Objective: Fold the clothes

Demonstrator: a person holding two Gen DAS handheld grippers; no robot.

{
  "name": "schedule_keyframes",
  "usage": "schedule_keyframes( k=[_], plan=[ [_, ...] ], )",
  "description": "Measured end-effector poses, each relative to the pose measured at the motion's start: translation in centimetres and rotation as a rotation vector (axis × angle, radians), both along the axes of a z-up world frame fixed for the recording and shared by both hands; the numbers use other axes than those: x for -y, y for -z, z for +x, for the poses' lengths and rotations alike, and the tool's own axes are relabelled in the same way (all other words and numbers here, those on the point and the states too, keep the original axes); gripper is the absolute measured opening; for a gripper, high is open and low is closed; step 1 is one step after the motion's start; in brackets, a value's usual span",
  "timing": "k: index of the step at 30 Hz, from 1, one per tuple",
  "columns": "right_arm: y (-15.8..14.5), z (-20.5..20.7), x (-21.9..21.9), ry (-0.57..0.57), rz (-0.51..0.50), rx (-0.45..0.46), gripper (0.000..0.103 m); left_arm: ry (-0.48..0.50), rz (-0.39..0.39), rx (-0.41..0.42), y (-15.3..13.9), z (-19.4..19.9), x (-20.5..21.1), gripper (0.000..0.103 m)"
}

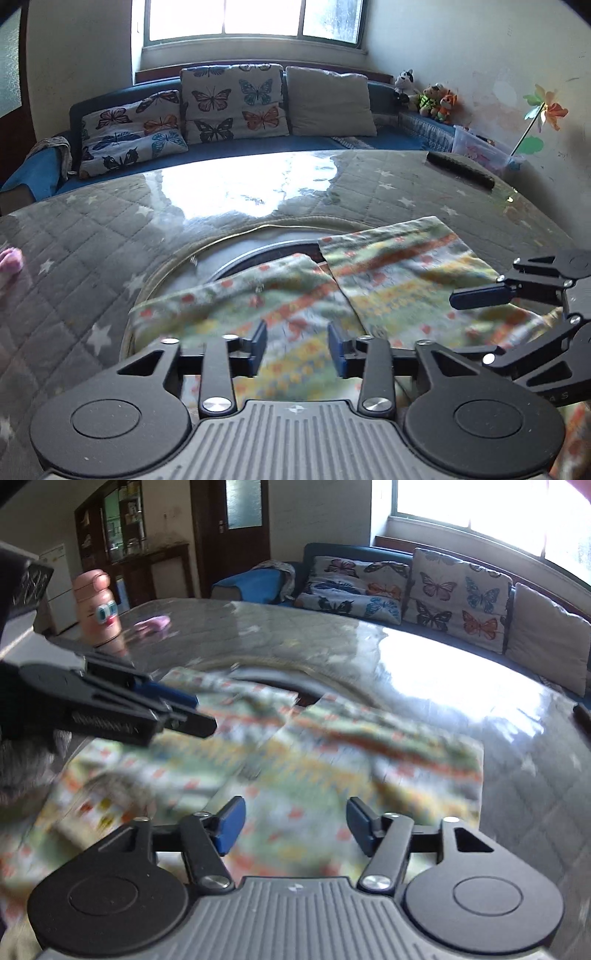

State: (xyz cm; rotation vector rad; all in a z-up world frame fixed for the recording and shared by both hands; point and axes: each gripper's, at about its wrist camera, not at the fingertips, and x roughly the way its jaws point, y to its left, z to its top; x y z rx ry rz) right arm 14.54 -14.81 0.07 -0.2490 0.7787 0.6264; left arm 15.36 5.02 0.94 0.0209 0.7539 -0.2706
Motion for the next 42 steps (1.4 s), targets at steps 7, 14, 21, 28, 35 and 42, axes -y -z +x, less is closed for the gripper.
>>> schedule_keyframes(
  k=[7, 14, 21, 28, 35, 42],
  plan=[
    [0.3, -5.8, 1.4, 0.012, -0.014, 0.054, 0.073, -0.011, 0.034, 0.051, -0.2, -8.1, -0.1, 0.056],
    [0.7, -9.0, 4.5, 0.061, 0.020, 0.058, 0.081, -0.119, 0.037, 0.051, 1.2, -14.3, -2.4, 0.057],
    [-0.7, -11.5, 8.1, 0.164, 0.094, 0.080, 0.082, -0.315, -0.044, 0.098, 0.5, -17.5, -7.3, 0.070],
    [-1.2, -12.2, 13.6, 0.393, 0.145, 0.115, 0.086, -0.577, 0.014, 0.096, 0.7, -18.6, -13.3, 0.091],
    [-0.4, -11.4, 19.4, 0.662, 0.127, 0.124, 0.087, -0.738, 0.116, 0.080, 1.3, -18.3, -16.8, 0.097],
    [0.3, -11.3, 22.5, 0.789, 0.111, 0.131, 0.088, -0.750, 0.078, 0.047, 2.2, -18.1, -18.1, 0.084]
  ],
)
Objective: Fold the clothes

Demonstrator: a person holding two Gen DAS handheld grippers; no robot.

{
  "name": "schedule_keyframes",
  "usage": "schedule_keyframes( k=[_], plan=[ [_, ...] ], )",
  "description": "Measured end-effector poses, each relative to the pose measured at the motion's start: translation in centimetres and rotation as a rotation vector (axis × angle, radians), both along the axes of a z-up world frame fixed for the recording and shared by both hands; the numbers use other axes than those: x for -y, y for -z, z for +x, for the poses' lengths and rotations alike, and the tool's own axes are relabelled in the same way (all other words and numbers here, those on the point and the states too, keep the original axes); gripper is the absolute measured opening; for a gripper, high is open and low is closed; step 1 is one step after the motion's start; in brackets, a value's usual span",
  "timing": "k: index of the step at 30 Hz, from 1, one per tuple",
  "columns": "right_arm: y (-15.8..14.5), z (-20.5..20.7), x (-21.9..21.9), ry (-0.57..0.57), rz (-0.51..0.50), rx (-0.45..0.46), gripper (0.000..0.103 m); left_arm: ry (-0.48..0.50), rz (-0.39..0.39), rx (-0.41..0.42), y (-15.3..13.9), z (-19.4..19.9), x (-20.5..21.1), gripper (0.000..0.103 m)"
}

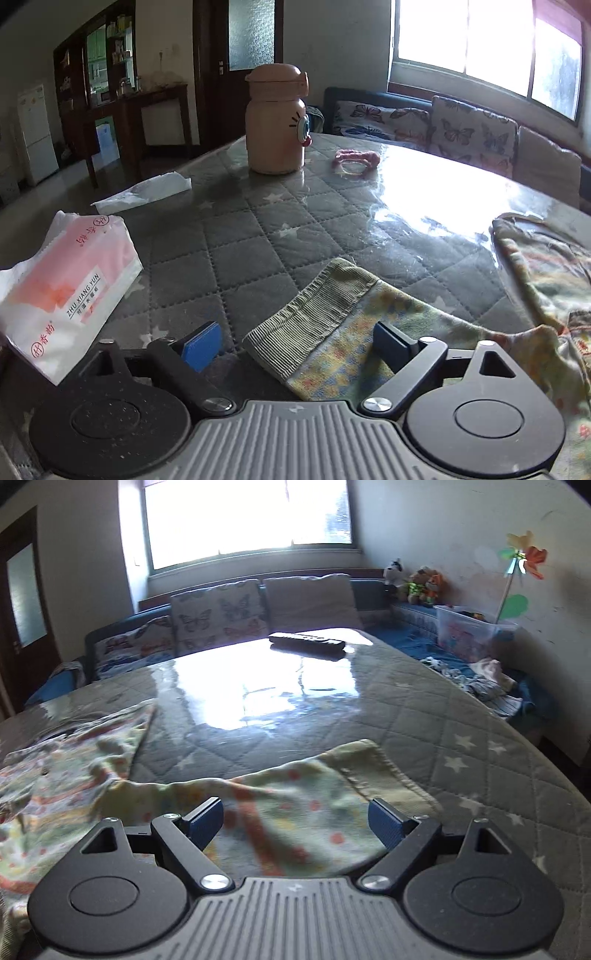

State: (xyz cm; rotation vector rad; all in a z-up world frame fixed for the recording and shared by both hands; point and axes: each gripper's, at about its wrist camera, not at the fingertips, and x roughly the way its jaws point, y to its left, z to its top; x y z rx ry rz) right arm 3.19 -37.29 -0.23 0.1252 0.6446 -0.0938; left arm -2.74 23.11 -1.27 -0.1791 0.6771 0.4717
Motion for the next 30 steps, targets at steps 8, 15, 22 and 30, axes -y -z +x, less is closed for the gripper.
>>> schedule_keyframes(
  k=[8, 15, 22, 30],
  plan=[
    [0.5, 0.5, 1.2, 0.067, -0.003, -0.005, 0.088, 0.061, 0.049, 0.022, -0.7, 0.3, 0.9, 0.012],
    [0.3, 1.8, 2.5, 0.094, -0.037, -0.003, 0.087, -0.024, 0.143, -0.005, -0.6, 0.7, -0.2, 0.009],
    [1.2, 3.8, 2.2, 0.061, -0.057, -0.031, 0.080, -0.049, 0.152, -0.023, -0.5, 1.0, -1.0, 0.010],
    [1.5, 5.6, 3.4, 0.134, -0.082, -0.058, 0.082, -0.063, 0.173, -0.049, -0.2, 1.8, -1.2, 0.011]
  ],
)
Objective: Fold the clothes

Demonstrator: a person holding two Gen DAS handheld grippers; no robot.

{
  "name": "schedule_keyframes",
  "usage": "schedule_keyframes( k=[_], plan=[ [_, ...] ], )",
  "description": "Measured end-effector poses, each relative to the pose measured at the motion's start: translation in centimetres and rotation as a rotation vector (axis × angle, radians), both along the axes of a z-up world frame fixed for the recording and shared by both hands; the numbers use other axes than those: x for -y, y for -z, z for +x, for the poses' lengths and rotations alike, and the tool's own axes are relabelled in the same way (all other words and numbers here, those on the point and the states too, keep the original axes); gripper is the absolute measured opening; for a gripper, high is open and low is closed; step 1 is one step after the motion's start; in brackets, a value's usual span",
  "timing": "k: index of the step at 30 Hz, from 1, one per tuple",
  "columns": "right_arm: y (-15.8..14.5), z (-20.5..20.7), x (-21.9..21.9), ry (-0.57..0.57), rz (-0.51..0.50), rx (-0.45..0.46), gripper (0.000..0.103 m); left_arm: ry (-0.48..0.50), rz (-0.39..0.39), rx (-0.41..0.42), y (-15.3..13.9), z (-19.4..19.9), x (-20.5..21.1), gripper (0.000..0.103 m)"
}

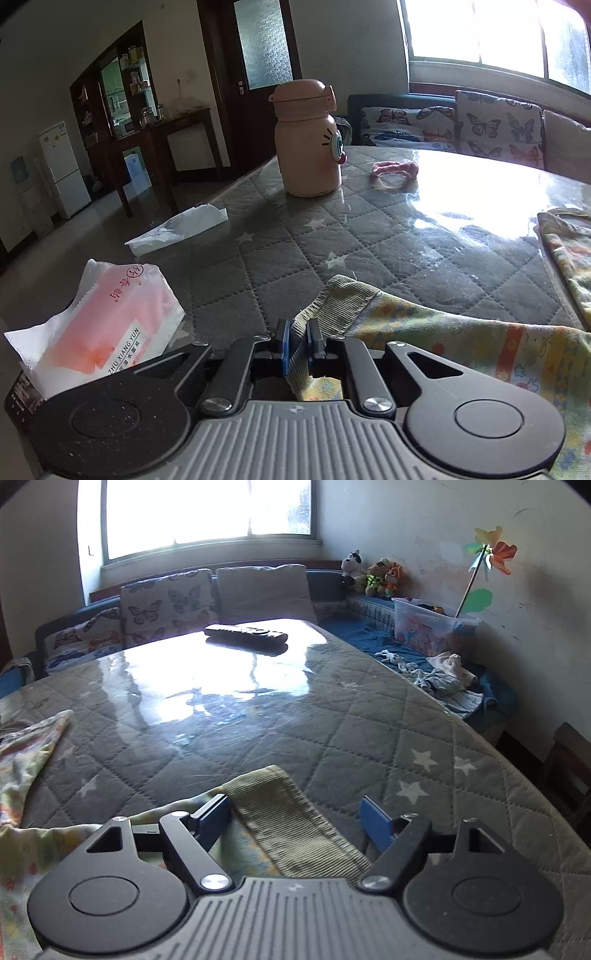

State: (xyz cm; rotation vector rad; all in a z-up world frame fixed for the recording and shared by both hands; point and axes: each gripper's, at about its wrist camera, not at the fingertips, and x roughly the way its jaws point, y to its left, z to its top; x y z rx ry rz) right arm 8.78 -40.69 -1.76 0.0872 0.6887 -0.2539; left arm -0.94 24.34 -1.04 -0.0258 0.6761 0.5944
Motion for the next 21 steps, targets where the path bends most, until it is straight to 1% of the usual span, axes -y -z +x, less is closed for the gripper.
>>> schedule_keyframes(
  k=[3, 4, 7, 8, 13, 16, 18, 21],
  plan=[
    [-0.2, 0.1, 0.4, 0.008, 0.004, -0.009, 0.081, 0.001, 0.008, -0.010, -0.1, 0.0, 0.0, 0.015],
    [-0.3, -0.2, 0.1, -0.001, -0.005, -0.009, 0.081, 0.002, 0.007, -0.012, -0.2, -0.1, 0.0, 0.017],
    [-1.4, -1.3, -1.1, -0.050, -0.021, 0.004, 0.080, -0.003, 0.012, -0.016, -0.7, -0.7, 0.0, 0.042],
    [-1.7, -1.7, -1.5, -0.072, -0.017, 0.008, 0.080, 0.004, 0.011, -0.012, -0.9, -0.9, 0.1, 0.045],
    [-4.2, -4.0, -6.2, -0.293, 0.020, 0.021, 0.080, 0.062, 0.021, 0.006, -2.3, -1.8, 1.7, 0.048],
    [-5.1, -5.1, -9.8, -0.446, 0.052, 0.019, 0.077, 0.133, 0.013, 0.033, -3.4, -1.9, 3.5, 0.048],
    [-5.5, -5.7, -12.2, -0.538, 0.080, 0.013, 0.069, 0.193, 0.003, 0.053, -4.1, -1.9, 4.9, 0.048],
    [-5.7, -6.6, -16.0, -0.676, 0.112, -0.008, 0.059, 0.299, -0.034, 0.070, -4.7, -1.4, 7.4, 0.048]
  ],
)
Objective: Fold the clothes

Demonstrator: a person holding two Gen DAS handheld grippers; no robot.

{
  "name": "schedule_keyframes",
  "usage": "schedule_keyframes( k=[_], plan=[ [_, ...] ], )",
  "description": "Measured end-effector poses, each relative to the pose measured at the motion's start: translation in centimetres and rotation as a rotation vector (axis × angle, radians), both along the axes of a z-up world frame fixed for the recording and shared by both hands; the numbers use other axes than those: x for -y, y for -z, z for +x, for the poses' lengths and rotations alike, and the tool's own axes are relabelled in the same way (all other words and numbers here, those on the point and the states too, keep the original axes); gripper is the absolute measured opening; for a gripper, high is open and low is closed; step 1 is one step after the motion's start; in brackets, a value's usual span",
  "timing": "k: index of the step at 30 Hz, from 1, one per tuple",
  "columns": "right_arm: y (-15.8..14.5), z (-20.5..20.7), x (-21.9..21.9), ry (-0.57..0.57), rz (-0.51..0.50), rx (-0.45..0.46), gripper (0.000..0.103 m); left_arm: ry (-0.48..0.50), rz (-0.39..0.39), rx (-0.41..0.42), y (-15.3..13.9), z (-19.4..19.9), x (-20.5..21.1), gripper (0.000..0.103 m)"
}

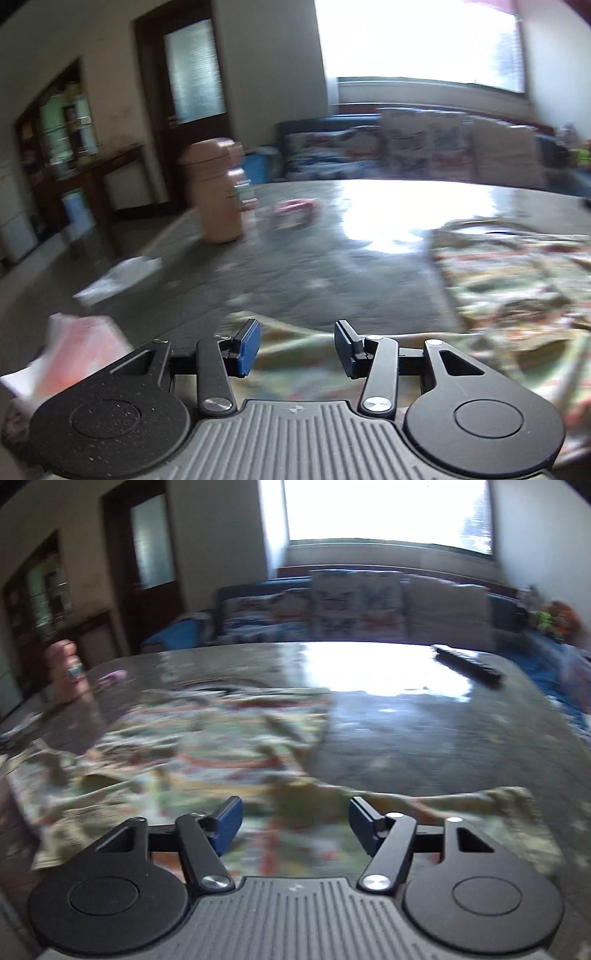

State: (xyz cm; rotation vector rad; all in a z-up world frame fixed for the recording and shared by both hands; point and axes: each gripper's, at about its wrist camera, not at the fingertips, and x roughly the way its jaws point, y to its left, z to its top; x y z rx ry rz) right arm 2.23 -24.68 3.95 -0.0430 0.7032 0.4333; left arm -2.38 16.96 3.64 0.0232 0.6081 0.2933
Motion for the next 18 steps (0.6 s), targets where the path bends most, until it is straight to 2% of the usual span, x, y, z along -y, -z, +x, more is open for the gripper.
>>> schedule_keyframes(
  k=[5, 11, 13, 16, 18],
  plan=[
    [-0.1, -1.7, -5.1, -0.201, 0.024, -0.035, 0.050, 0.168, -0.049, -0.009, 0.3, 0.9, 4.3, 0.048],
    [0.4, -4.5, -9.8, -0.409, -0.018, -0.033, 0.040, 0.328, -0.083, -0.025, 1.0, 1.4, 8.9, 0.047],
    [0.7, -5.0, -10.6, -0.433, -0.039, -0.033, 0.037, 0.370, -0.094, -0.026, 1.2, 1.4, 9.9, 0.047],
    [1.5, -5.1, -11.1, -0.437, -0.044, -0.052, 0.027, 0.413, -0.094, -0.032, 1.6, 1.7, 11.2, 0.047],
    [1.8, -5.1, -11.0, -0.423, -0.046, -0.055, 0.016, 0.431, -0.096, -0.039, 1.8, 1.8, 11.7, 0.047]
  ],
)
